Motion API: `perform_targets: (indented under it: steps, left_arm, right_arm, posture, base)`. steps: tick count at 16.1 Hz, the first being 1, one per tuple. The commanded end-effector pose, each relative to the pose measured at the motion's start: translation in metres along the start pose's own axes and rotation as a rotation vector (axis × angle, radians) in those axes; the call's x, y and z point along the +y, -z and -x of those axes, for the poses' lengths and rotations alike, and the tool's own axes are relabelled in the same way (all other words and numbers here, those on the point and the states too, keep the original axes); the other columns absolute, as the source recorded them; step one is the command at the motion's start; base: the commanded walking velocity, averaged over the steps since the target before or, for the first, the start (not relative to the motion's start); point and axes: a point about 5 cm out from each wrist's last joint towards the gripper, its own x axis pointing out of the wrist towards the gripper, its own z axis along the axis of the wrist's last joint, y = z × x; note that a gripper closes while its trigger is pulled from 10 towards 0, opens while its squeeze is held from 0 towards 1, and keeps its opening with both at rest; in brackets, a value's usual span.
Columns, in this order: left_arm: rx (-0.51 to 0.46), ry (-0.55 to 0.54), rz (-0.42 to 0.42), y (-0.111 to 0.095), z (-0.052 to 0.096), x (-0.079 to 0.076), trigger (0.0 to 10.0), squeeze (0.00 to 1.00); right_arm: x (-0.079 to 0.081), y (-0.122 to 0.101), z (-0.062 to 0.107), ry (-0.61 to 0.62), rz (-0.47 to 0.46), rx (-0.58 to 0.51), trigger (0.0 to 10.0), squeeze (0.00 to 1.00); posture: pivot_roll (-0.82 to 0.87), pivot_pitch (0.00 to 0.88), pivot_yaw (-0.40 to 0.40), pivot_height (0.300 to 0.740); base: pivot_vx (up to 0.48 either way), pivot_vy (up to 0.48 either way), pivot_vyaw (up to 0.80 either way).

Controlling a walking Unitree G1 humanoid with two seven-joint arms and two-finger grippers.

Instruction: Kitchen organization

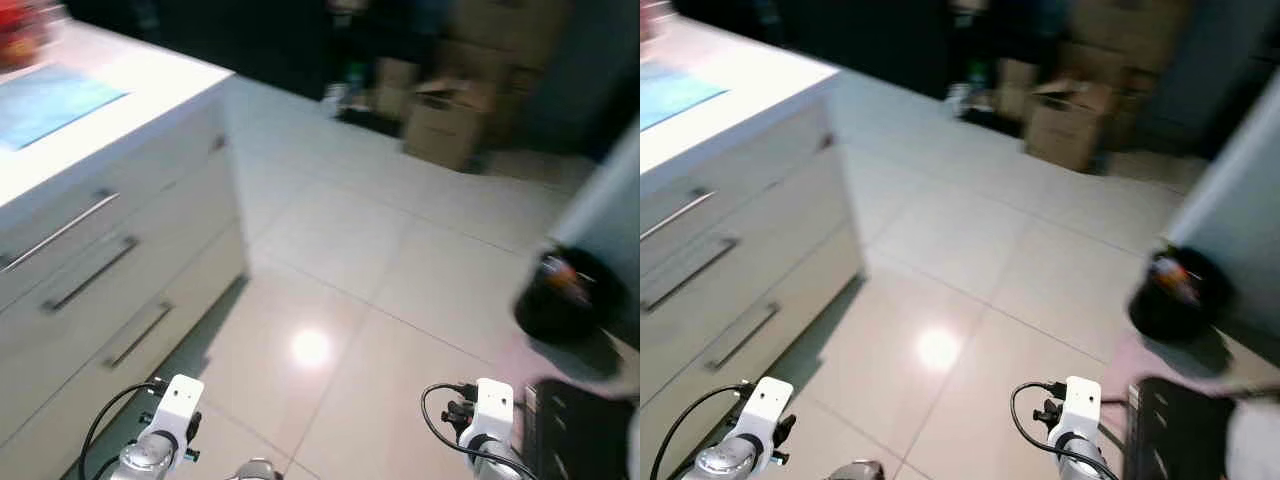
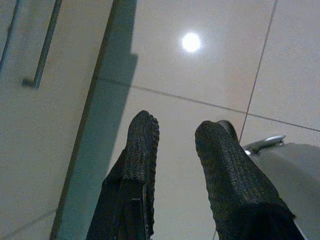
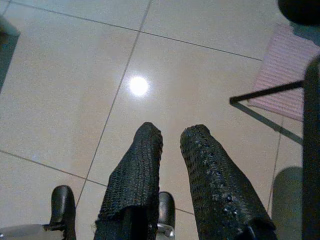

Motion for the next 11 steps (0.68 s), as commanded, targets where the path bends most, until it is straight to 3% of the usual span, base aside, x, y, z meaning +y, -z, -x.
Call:
perform_targets:
  steps: [1,11]
  left_arm:
    - [0.003,0.0,0.0,0.0018,0.0009,0.0038,10.0,0.0]
    - [0.006,0.006,-0.031,0.0006,0.0011,0.008,10.0,0.0]
  right_arm:
    - [-0.0008,0.0011,0.0004,0.002,-0.016,0.002,10.0,0.0]
    - [0.0008,0.0029,0.0012,-0.004,-0.033,-0.003,10.0,0.0]
  posture:
    - [0.0,0.034,-0.055,0.74]
    - [0.0,0.044,-0.046,0.74]
  base:
    - [0.0,0.48,0.8]
    - [0.0,0.0,0.8]
